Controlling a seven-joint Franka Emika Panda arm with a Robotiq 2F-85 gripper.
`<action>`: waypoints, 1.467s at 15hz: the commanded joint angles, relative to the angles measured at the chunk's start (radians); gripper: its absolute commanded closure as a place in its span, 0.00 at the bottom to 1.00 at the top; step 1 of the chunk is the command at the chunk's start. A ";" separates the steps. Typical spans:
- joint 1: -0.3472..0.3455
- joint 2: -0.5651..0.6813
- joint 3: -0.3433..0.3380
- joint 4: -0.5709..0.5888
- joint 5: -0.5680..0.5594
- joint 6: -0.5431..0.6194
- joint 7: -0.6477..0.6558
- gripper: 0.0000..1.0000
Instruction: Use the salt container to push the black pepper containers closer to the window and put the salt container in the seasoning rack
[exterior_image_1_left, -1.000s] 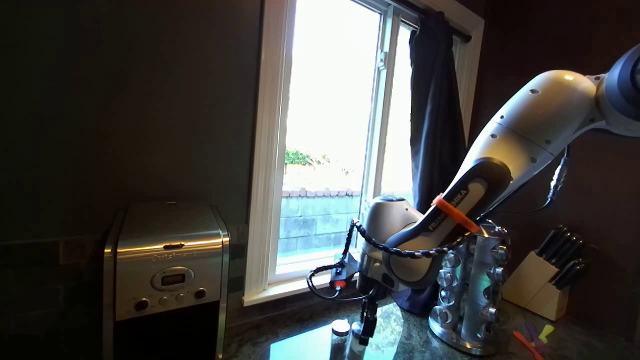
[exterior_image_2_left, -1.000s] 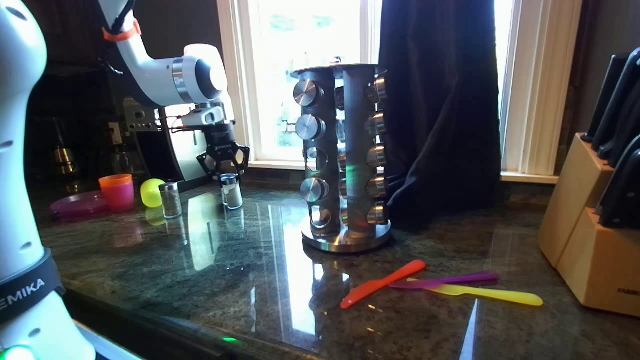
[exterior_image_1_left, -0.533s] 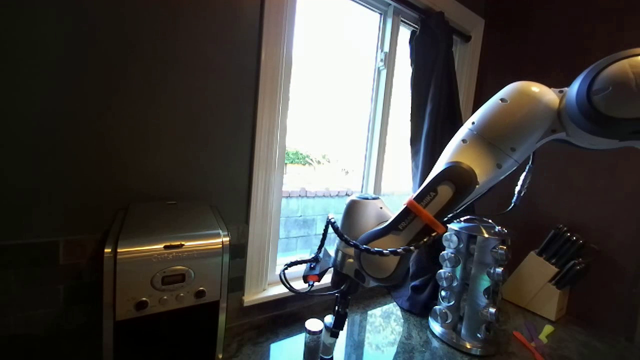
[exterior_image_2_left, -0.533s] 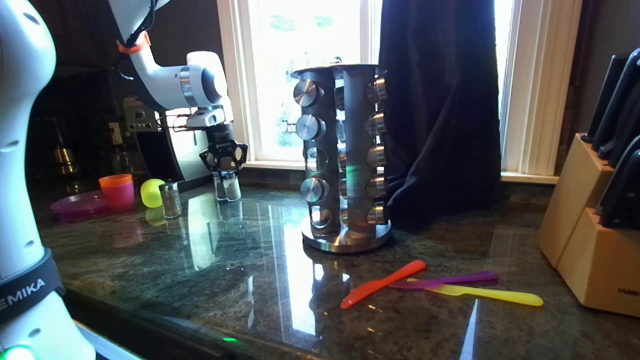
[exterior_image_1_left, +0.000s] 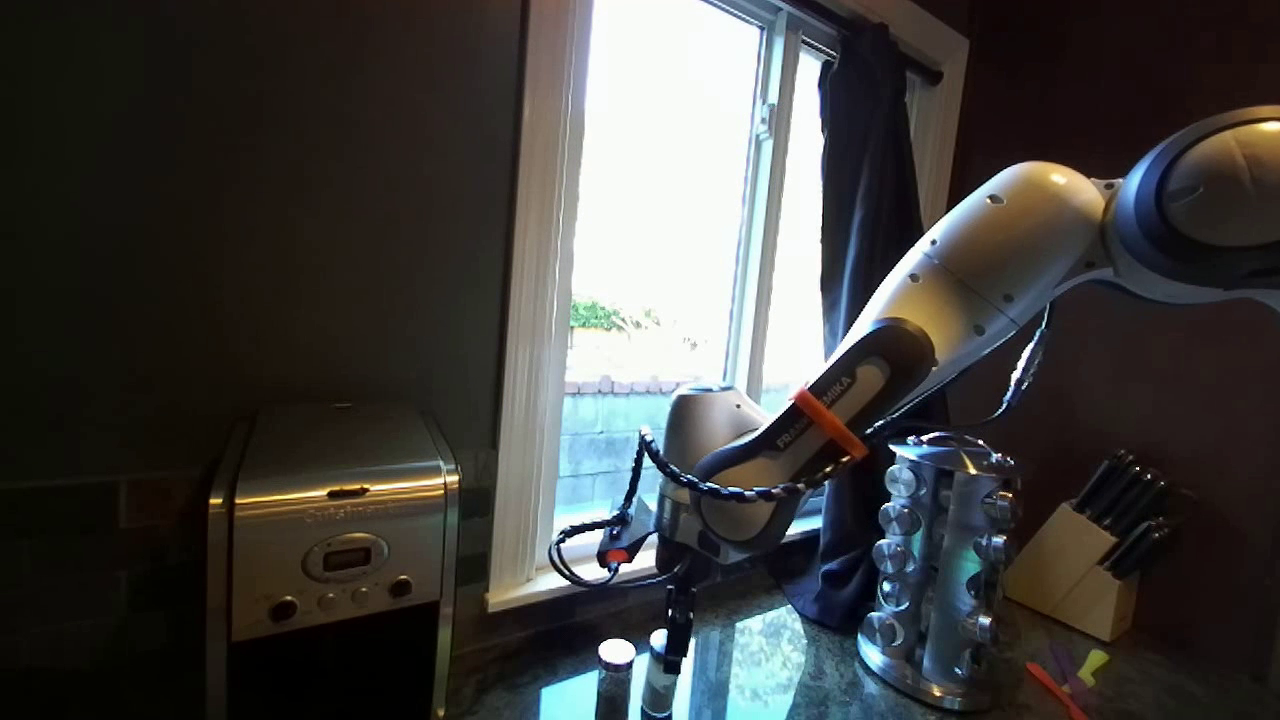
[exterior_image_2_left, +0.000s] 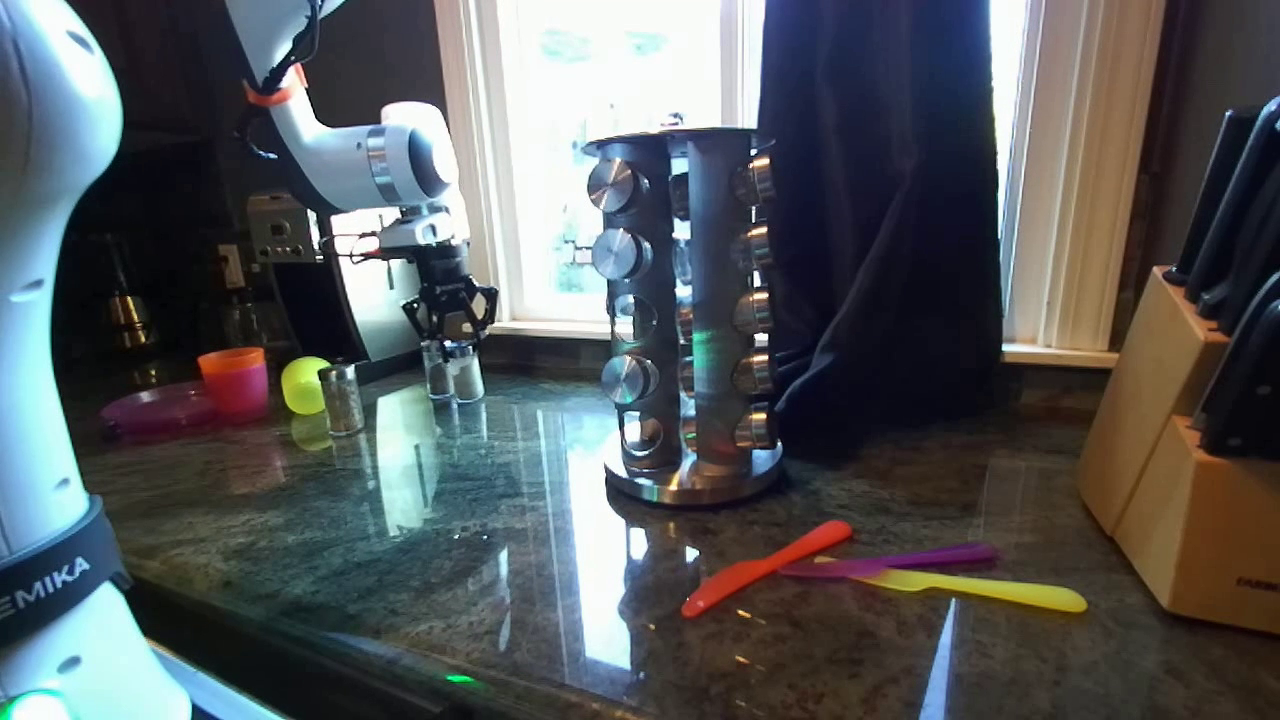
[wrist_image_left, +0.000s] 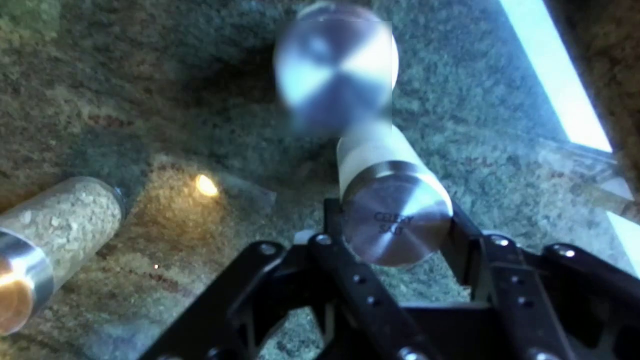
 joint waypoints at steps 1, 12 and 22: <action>-0.009 -0.073 -0.001 -0.071 0.012 -0.116 -0.050 0.75; 0.014 -0.264 0.143 -0.316 0.115 -0.101 -0.292 0.75; 0.023 -0.335 0.216 -0.386 0.161 -0.051 -0.503 0.75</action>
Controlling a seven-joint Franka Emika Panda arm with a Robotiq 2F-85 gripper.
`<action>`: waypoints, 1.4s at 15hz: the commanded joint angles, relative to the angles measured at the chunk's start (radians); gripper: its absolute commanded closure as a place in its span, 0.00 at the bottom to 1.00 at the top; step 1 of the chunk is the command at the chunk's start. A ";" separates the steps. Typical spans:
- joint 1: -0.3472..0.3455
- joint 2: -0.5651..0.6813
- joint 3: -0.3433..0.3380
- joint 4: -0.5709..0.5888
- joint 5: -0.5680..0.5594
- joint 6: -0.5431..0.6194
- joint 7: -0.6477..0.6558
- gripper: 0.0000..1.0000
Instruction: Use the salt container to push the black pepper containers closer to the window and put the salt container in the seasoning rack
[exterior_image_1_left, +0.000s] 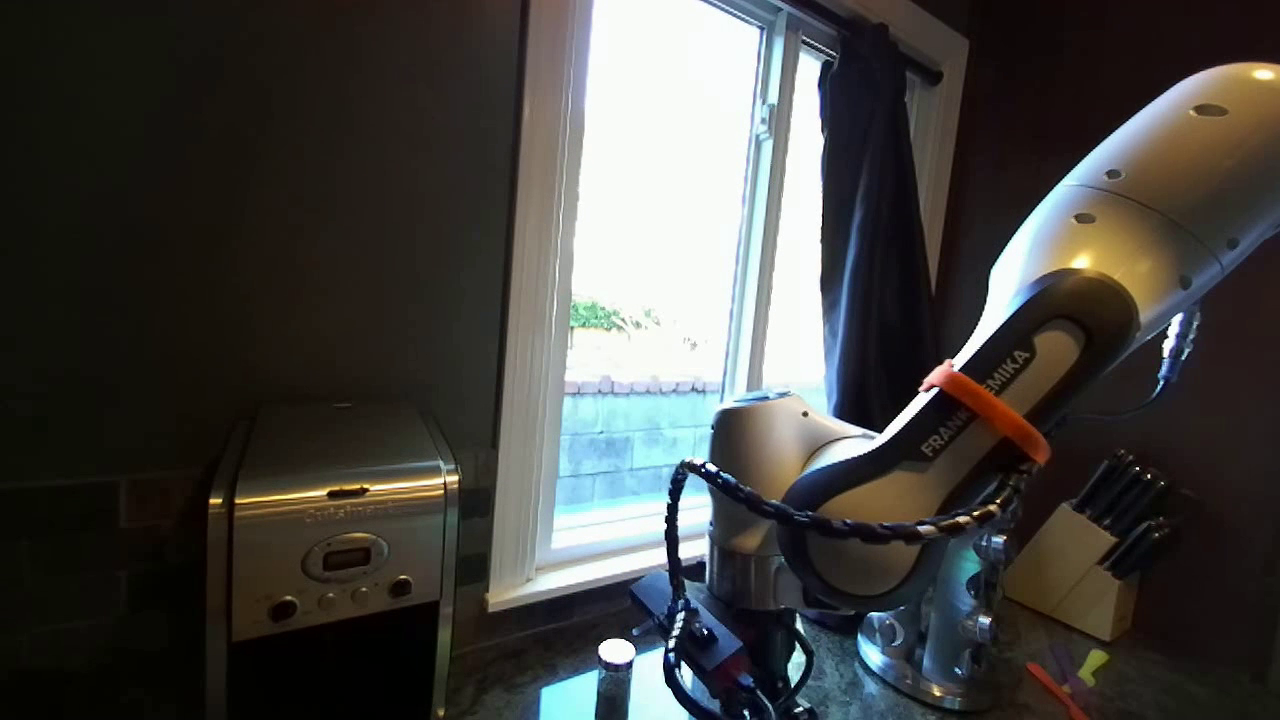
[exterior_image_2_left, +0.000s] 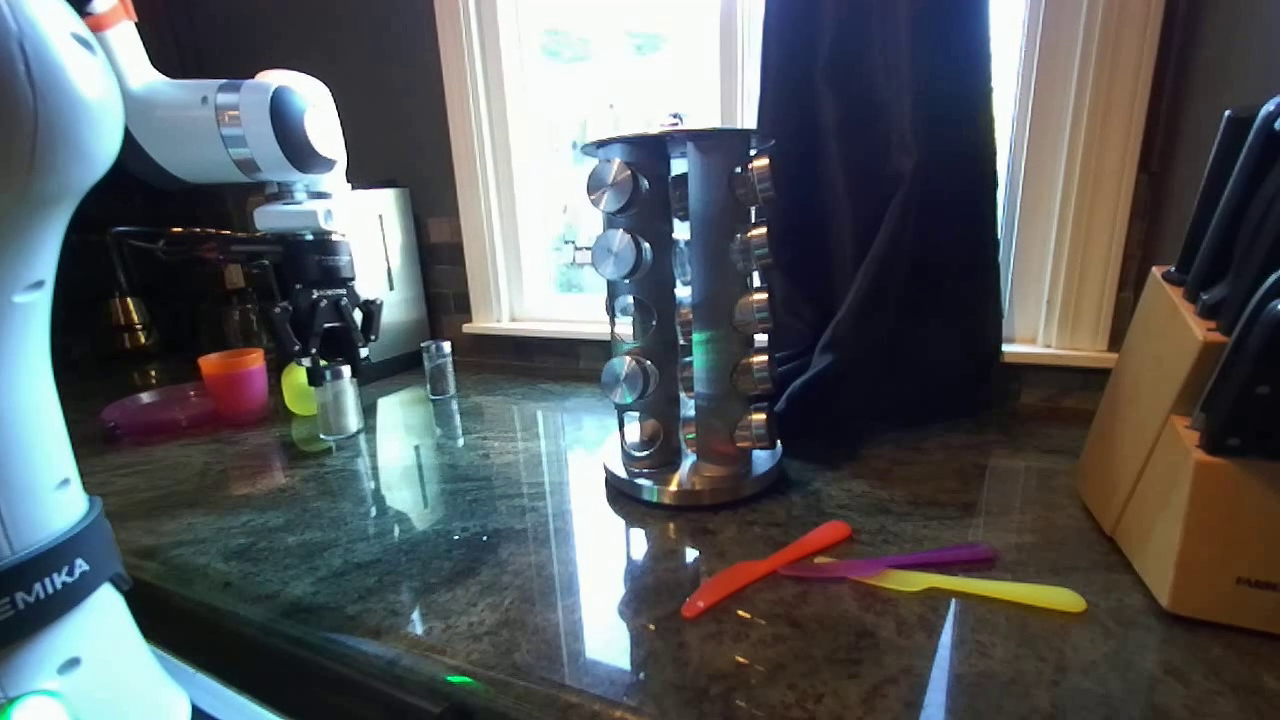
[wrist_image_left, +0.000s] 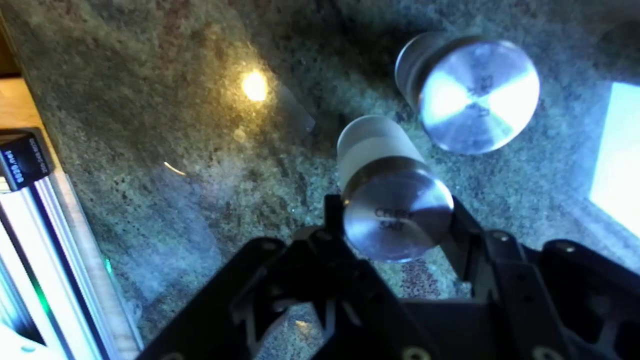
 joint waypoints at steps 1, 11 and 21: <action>0.009 -0.022 0.021 -0.025 0.025 0.058 -0.091 0.75; 0.013 0.063 0.025 0.002 0.011 0.189 -0.156 0.75; 0.026 0.158 -0.036 0.110 -0.117 0.245 -0.124 0.75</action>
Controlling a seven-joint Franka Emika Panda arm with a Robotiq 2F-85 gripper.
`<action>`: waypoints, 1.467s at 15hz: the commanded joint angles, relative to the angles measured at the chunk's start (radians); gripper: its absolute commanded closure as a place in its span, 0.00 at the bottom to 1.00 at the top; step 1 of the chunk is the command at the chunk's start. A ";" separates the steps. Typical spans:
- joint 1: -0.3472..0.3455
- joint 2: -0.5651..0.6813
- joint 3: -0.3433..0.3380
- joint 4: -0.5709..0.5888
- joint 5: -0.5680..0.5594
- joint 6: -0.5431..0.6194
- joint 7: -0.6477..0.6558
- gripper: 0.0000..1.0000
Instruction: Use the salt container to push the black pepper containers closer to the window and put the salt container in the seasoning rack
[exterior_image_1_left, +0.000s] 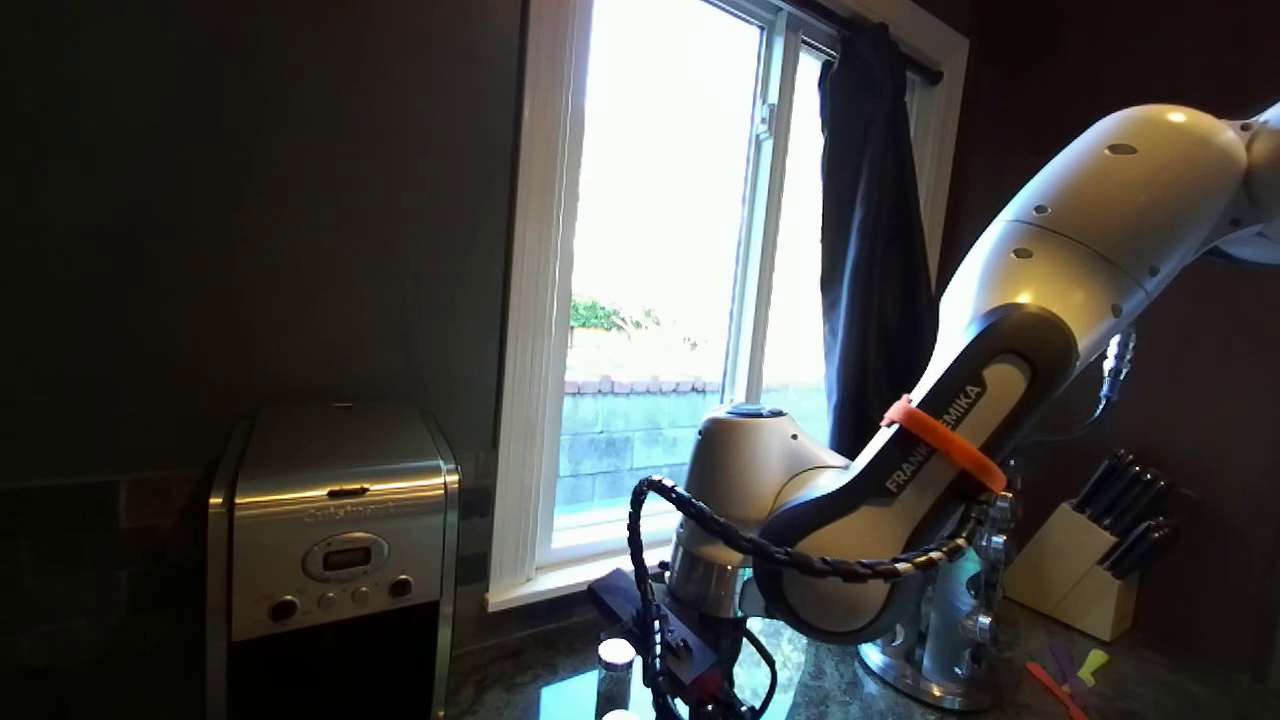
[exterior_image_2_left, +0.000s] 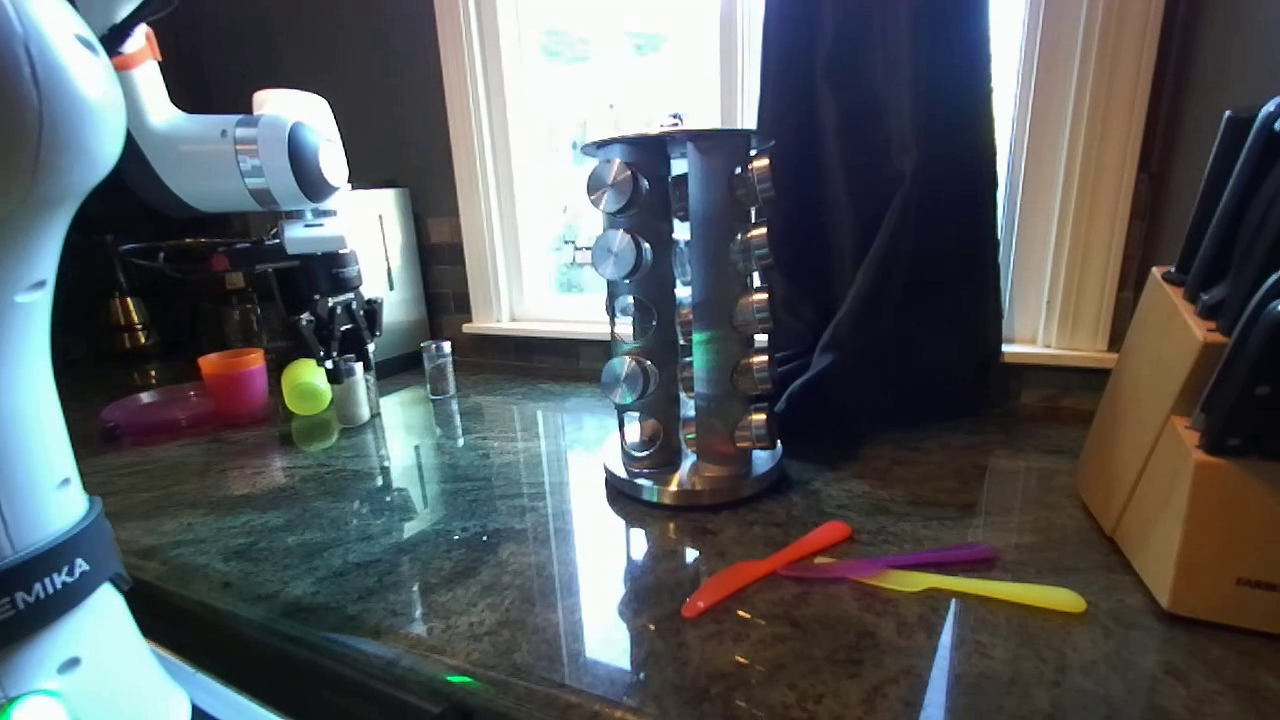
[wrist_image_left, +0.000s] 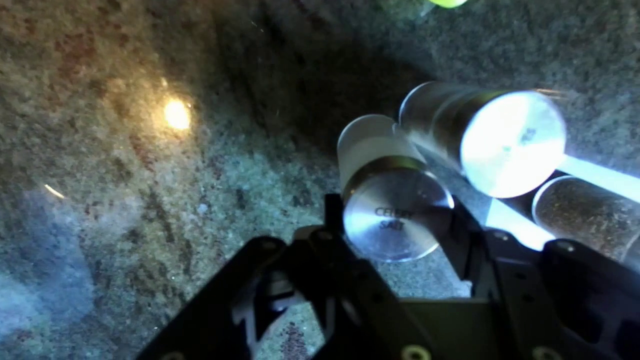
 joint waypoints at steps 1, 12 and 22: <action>0.017 0.049 -0.034 0.070 -0.053 -0.001 0.015 0.75; 0.045 0.165 -0.055 0.248 0.012 -0.087 -0.028 0.75; -0.019 -0.121 -0.116 0.185 -0.109 -0.562 0.068 0.75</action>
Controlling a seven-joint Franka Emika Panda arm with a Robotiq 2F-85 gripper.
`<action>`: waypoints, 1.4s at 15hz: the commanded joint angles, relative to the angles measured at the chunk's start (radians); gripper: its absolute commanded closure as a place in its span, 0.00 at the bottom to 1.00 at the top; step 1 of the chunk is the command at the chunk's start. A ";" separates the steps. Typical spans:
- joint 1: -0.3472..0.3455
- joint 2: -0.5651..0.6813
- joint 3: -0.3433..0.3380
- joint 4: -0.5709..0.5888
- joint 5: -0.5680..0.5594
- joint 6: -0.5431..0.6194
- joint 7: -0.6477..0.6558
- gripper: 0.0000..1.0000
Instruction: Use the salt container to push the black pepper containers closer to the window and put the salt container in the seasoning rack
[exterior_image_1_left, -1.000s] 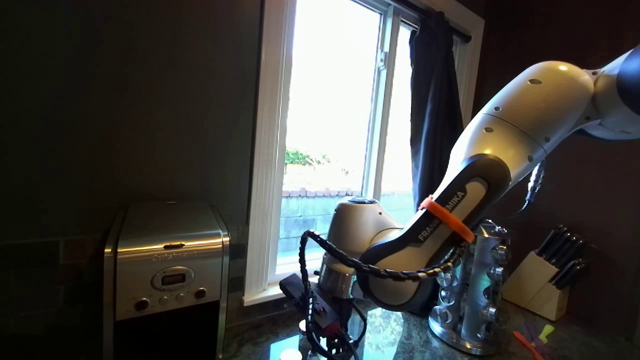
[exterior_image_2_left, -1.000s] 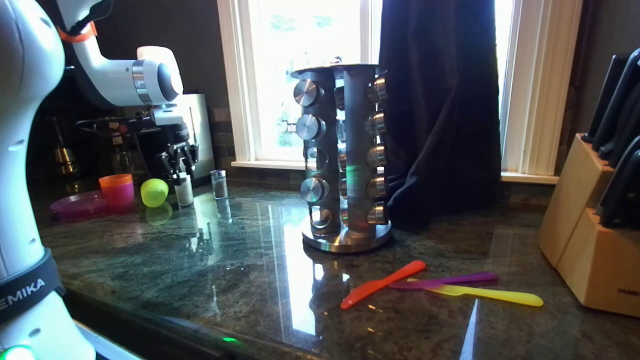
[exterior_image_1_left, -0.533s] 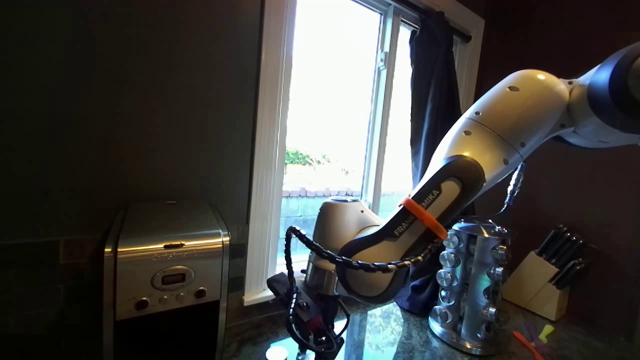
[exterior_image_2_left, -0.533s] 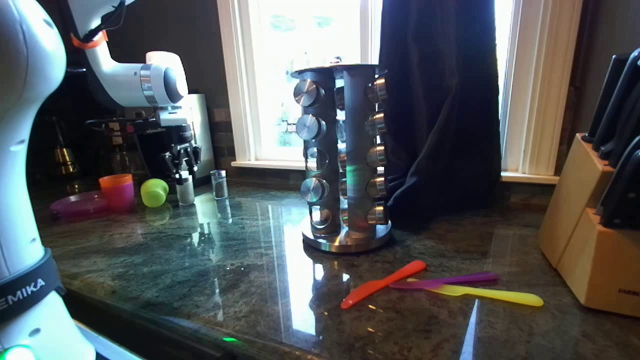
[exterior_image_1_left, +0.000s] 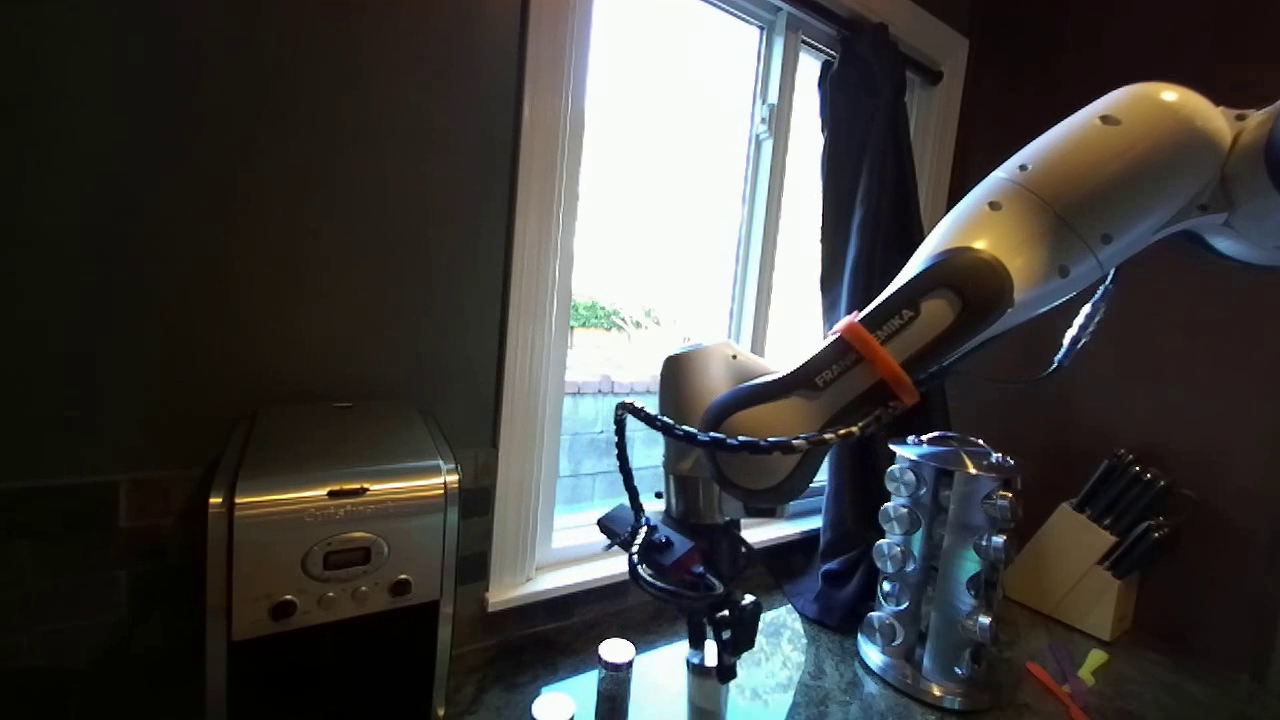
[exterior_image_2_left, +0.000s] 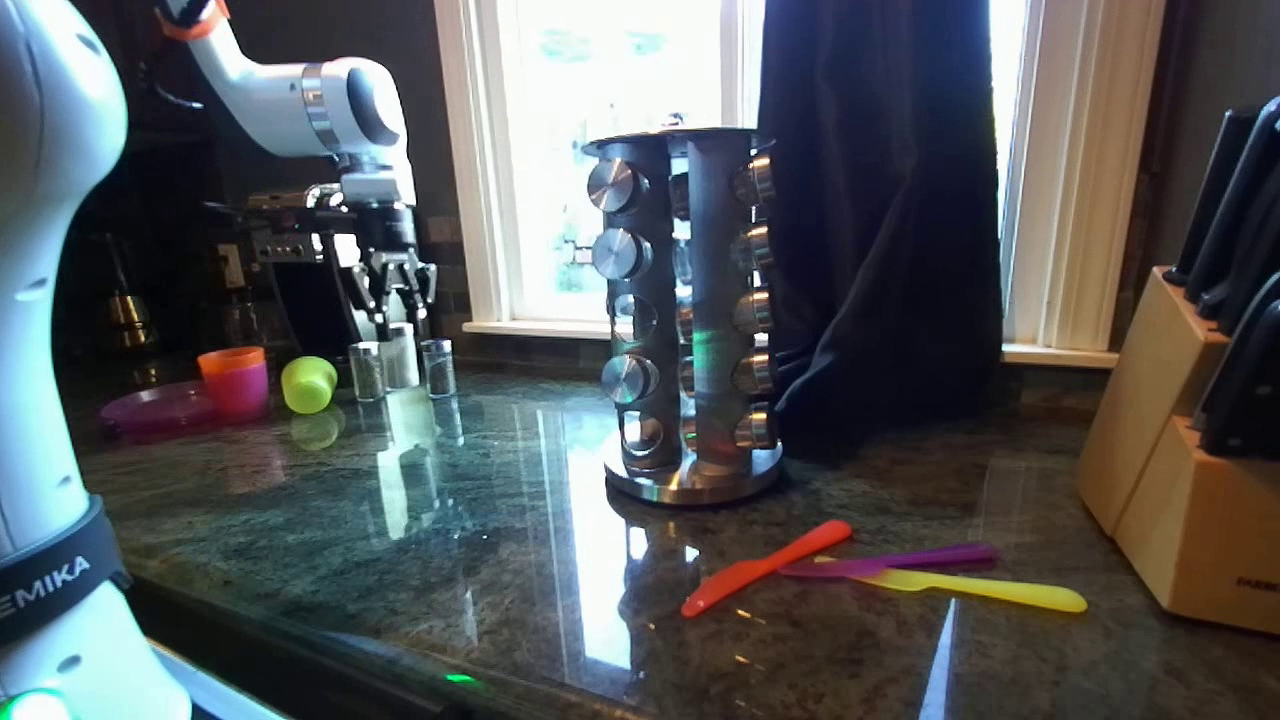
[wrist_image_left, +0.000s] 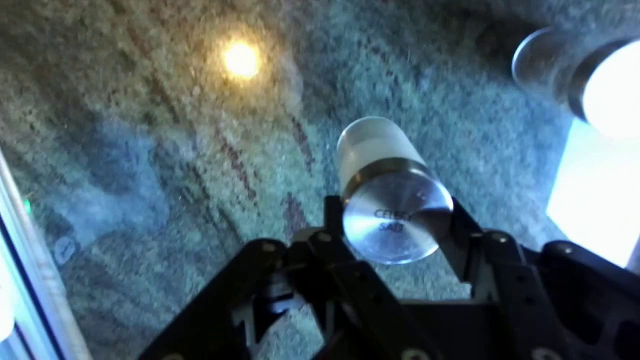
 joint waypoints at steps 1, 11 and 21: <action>-0.029 -0.137 -0.002 -0.046 -0.131 -0.150 0.065 0.75; -0.029 -0.137 0.111 -0.045 -0.547 -0.421 0.085 0.75; -0.029 0.004 0.098 -0.038 -0.588 -0.456 0.303 0.75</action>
